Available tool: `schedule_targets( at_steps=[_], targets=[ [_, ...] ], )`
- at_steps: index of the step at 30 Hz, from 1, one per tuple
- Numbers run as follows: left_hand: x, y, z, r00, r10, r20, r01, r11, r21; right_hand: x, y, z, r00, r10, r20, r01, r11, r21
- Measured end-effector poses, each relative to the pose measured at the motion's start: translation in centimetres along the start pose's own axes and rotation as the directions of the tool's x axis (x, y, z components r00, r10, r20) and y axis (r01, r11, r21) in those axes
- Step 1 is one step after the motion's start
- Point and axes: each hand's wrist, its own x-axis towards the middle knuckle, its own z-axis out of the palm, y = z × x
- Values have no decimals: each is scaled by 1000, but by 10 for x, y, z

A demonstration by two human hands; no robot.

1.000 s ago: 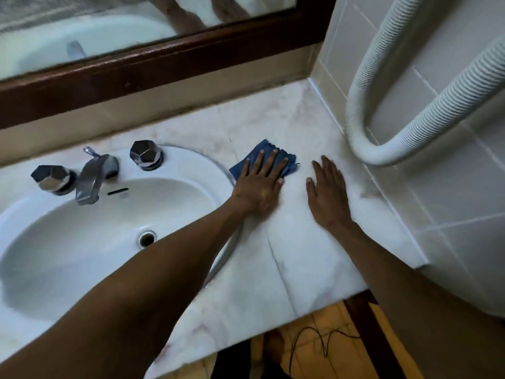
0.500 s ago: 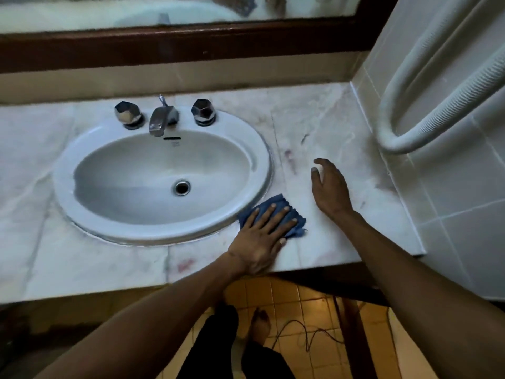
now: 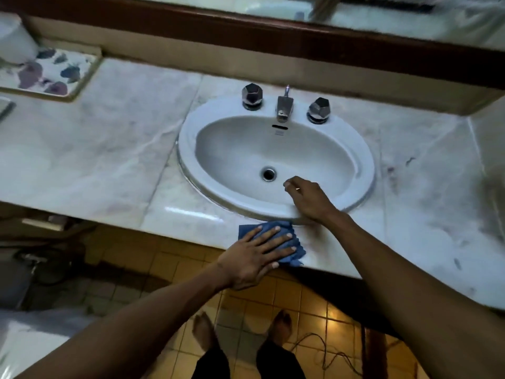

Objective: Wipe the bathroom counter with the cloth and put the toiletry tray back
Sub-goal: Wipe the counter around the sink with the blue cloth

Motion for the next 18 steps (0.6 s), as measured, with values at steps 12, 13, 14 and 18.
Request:
schedule_targets(
  at_steps=[12, 13, 14, 18],
  targets=[
    [-191, -223, -13, 864, -490, -112, 482, 871, -96, 32, -106, 110, 995, 55, 79, -38, 979, -201],
    [-199, -240, -14, 805, -582, -116, 564, 812, -151, 34, -114, 117, 997, 58, 47, -47, 975, -216],
    [-201, -250, -14, 734, -669, -122, 639, 740, -212, 35, -123, 124, 998, 55, 15, -51, 973, -224],
    [-161, -225, -14, 514, -832, -210, 763, 555, -331, 45, -150, 149, 997, -23, -71, 14, 992, -128]
  ],
)
